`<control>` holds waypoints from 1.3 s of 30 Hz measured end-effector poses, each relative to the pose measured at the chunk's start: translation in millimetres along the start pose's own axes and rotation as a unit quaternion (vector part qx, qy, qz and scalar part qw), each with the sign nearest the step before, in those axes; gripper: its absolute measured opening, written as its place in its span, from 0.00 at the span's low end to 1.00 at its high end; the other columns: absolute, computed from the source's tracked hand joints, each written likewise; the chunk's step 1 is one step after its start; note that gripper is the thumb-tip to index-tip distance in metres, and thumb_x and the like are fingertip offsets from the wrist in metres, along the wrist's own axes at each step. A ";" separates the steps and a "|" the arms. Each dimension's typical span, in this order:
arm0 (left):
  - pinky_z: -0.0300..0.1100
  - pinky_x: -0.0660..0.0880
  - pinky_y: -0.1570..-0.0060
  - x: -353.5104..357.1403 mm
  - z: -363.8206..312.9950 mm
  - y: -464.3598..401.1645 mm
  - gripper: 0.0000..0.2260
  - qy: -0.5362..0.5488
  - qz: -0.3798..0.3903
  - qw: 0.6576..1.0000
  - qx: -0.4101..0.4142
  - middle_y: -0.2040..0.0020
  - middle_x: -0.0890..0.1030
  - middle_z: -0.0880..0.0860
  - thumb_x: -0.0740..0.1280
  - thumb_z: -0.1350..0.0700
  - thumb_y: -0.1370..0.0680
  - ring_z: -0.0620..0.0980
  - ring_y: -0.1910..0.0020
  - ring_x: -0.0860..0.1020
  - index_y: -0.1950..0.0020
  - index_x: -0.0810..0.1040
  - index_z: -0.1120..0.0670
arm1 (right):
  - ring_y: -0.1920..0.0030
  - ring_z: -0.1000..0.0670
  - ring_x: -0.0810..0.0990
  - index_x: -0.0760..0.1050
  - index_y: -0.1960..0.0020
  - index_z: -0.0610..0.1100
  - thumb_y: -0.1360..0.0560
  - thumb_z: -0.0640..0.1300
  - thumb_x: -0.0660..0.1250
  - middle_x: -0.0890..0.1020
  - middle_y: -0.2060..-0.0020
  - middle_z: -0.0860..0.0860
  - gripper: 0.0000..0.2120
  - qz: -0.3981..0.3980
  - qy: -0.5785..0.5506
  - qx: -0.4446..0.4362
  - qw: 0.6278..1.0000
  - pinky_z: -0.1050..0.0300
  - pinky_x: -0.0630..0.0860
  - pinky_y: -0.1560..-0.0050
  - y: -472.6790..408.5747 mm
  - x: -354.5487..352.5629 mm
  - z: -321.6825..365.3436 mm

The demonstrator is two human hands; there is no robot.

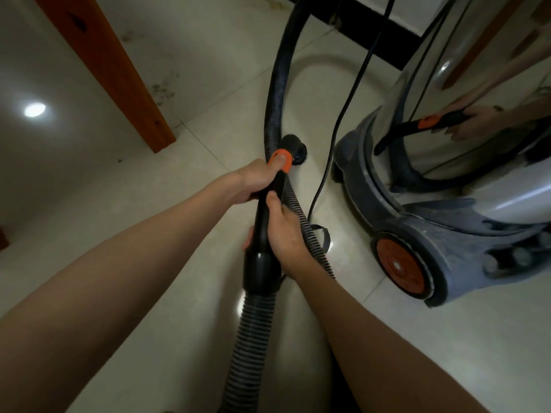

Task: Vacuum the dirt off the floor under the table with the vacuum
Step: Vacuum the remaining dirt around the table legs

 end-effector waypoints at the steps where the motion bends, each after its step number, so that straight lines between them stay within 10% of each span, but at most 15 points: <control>1: 0.42 0.74 0.56 3.9 7.6 4.6 0.22 0.005 0.016 1.000 -0.005 0.56 0.77 0.57 0.54 0.43 0.19 0.52 0.59 0.77 0.51 0.73 0.62 | 0.77 0.46 0.77 0.72 0.49 0.37 0.18 0.52 0.54 0.76 0.76 0.44 0.18 -0.003 0.016 -0.003 1.000 0.53 0.79 0.69 6.0 0.0 -5.7; 10: 0.39 0.72 0.61 -24.9 40.7 37.8 0.23 -0.011 -0.010 1.000 0.027 0.58 0.76 0.57 0.52 0.42 0.19 0.49 0.63 0.75 0.52 0.75 0.59 | 0.81 0.65 0.72 0.69 0.47 0.39 0.18 0.48 0.54 0.72 0.71 0.51 0.12 0.006 0.134 -0.028 0.991 0.74 0.64 0.80 38.7 30.3 -15.4; 27: 0.40 0.70 0.66 -130.8 132.9 88.1 0.25 0.157 -0.214 0.961 -0.074 0.58 0.75 0.55 0.56 0.42 0.21 0.50 0.62 0.74 0.41 0.72 0.64 | 0.77 0.47 0.78 0.70 0.46 0.35 0.18 0.53 0.54 0.78 0.77 0.46 0.21 0.229 0.149 0.058 0.960 0.61 0.76 0.72 41.6 126.8 -43.8; 39: 0.38 0.73 0.65 -68.2 72.2 174.6 0.28 0.257 -0.090 0.947 -0.169 0.57 0.74 0.55 0.58 0.44 0.20 0.49 0.61 0.75 0.35 0.67 0.69 | 0.77 0.48 0.77 0.69 0.42 0.30 0.18 0.52 0.54 0.76 0.72 0.41 0.23 0.184 0.112 0.180 0.960 0.61 0.76 0.73 127.9 91.4 5.8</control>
Point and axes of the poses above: each hand's wrist, its own y-axis away from the middle knuckle, its own x-axis out of the palm, z = x × y, the point moved 10 cm from there along -y, towards the middle knuckle
